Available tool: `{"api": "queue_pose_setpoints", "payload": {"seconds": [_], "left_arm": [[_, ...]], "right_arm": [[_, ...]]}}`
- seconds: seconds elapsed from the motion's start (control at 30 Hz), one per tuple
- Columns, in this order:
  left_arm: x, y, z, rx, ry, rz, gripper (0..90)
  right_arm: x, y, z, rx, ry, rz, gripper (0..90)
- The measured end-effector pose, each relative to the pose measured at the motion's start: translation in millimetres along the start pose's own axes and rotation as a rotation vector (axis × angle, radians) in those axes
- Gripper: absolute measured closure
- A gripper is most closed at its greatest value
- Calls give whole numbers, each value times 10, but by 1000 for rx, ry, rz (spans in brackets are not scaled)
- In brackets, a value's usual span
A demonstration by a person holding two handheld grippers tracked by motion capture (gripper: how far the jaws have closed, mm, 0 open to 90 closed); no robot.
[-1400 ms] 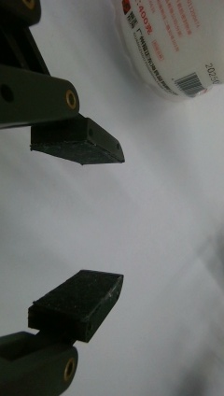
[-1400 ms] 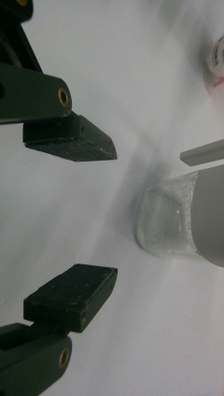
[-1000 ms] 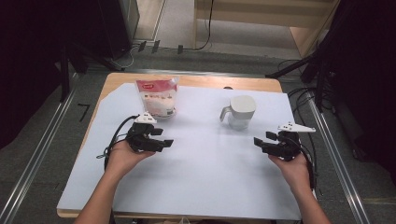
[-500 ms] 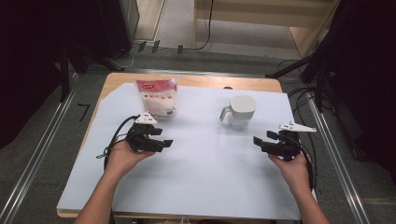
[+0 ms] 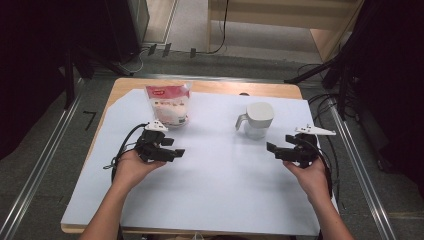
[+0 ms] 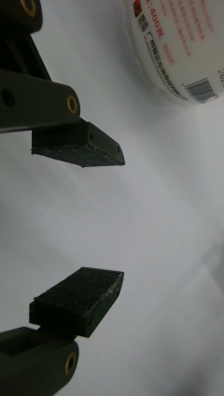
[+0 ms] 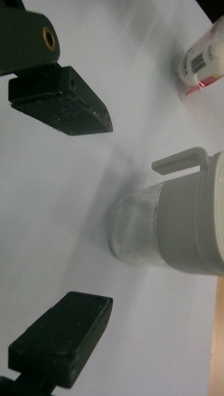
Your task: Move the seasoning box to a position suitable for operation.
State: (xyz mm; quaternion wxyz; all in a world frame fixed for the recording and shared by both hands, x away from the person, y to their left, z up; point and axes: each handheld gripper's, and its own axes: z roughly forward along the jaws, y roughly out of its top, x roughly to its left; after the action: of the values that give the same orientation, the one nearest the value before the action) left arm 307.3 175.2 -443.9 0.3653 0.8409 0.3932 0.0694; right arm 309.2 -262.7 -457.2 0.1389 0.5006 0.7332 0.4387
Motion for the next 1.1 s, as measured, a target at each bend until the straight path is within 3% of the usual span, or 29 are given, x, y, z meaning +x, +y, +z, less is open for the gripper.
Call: {"api": "queue_pose_setpoints", "payload": {"seconds": [0.07,0.2,0.33,0.43,0.57,0.7,0.83,1.1], "left_arm": [[-8,5,-7,0,-2,4,387],[-4,7,-1,17,-5,-12,399],[5,1,-23,-4,2,-6,395],[10,-3,-31,-14,-4,-8,394],[21,6,-26,-16,-29,-16,392],[6,15,-42,-57,-74,-41,388],[5,15,-53,-61,-68,-20,387],[21,6,-36,-56,-62,-27,386]], "right_arm": [[25,41,45,15,-27,-27,142],[57,123,138,40,-14,-21,141],[125,219,257,51,-43,-59,139],[125,274,318,44,-62,-49,136],[85,335,418,39,-127,-15,132],[31,339,503,49,-79,3,32],[20,329,597,47,-88,16,10],[89,325,794,25,-130,-2,10]]}}
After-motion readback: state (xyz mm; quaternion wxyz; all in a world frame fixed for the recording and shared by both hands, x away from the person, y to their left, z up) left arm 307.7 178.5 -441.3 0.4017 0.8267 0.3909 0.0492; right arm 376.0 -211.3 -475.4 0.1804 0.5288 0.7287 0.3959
